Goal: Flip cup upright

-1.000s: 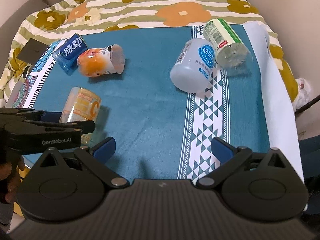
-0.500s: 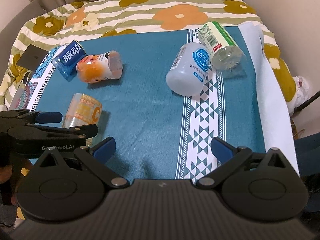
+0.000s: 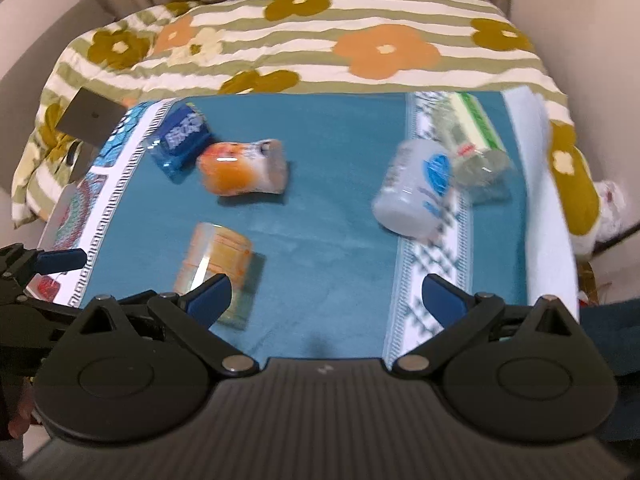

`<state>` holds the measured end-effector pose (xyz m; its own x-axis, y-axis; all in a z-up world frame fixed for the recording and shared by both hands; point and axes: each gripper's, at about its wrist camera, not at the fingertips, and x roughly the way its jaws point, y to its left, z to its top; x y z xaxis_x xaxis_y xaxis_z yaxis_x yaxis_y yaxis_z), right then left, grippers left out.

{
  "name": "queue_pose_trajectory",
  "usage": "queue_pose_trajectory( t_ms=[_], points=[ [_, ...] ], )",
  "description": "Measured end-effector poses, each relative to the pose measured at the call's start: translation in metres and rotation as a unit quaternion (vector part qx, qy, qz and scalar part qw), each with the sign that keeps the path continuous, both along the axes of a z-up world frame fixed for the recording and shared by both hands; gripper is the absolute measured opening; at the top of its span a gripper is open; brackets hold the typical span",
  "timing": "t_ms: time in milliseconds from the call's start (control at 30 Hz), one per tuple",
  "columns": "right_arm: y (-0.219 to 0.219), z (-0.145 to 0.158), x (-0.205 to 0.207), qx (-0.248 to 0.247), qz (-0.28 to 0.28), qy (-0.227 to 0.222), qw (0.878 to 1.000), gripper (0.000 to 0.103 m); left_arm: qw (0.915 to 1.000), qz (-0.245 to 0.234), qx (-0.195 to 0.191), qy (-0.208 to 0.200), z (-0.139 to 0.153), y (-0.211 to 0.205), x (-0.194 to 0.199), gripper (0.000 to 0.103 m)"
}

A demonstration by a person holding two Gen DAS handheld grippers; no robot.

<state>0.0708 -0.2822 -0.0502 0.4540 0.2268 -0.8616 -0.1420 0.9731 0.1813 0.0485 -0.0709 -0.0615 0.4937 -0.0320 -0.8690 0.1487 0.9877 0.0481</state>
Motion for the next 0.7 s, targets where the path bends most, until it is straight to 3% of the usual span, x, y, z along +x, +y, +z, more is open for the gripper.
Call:
queue_pose_trajectory(
  t_ms=[100,267,500,700],
  points=[
    [0.016,-0.001,0.014,0.013,0.003,0.018,1.0,0.103,0.9999,0.012,-0.005,-0.005,0.003,0.028,-0.001,0.101],
    [0.032,-0.02,0.046,0.079,-0.024,0.081,0.993,0.103,0.9997,0.025,-0.007,0.001,-0.001,0.067,-0.002,0.101],
    [0.062,-0.051,0.079,0.085,-0.039,0.143,0.985,0.103,0.9981,0.052,-0.03,0.016,-0.012,0.112,0.002,0.101],
    [0.068,-0.075,0.094,0.102,-0.075,0.181,0.975,0.094,0.9973,0.06,-0.035,0.022,-0.019,0.137,0.009,0.101]
  ],
)
